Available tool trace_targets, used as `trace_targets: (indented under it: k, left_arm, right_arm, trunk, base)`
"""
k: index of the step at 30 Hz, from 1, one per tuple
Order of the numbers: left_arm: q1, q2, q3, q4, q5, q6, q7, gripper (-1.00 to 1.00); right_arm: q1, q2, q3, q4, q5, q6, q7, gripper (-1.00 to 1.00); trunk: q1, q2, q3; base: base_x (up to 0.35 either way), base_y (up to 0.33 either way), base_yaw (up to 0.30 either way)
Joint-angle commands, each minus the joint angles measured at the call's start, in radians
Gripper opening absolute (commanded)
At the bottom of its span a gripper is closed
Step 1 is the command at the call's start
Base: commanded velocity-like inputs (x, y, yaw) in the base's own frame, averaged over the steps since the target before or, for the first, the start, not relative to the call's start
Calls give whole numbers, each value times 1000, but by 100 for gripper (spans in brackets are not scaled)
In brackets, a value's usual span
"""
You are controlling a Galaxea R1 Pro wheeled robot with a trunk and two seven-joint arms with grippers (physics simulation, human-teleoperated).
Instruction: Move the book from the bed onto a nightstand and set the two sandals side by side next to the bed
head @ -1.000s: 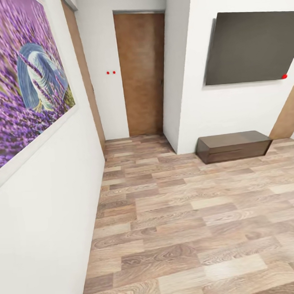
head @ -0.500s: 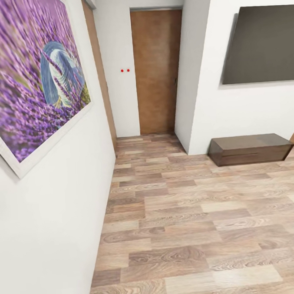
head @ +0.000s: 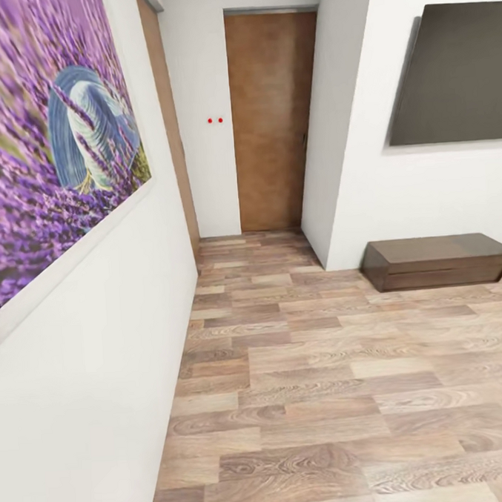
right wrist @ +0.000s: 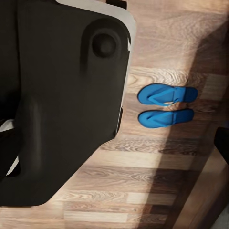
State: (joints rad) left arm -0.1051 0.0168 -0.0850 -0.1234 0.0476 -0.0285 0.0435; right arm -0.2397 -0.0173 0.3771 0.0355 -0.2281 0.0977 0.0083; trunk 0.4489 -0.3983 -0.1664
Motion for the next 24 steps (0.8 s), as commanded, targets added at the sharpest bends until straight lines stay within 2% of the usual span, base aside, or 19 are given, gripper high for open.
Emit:
trace_targets:
  k: [1, 24]
  left_arm:
    - [-1, 0, -8, 1, 5, -4, 4, 100]
    - [-1, -1, -10, 1, 4, -18, 4, 100]
  right_arm:
    - [-1, 0, 8, 1, -10, 2, 1, 100]
    - [-1, 1, 9, 0, -10, 2, 1, 100]
  trunk:
    - [1, -2, -2]
    - [1, -2, -2]
  base:
    - [343, 0, 2]
    - [349, 0, 0]
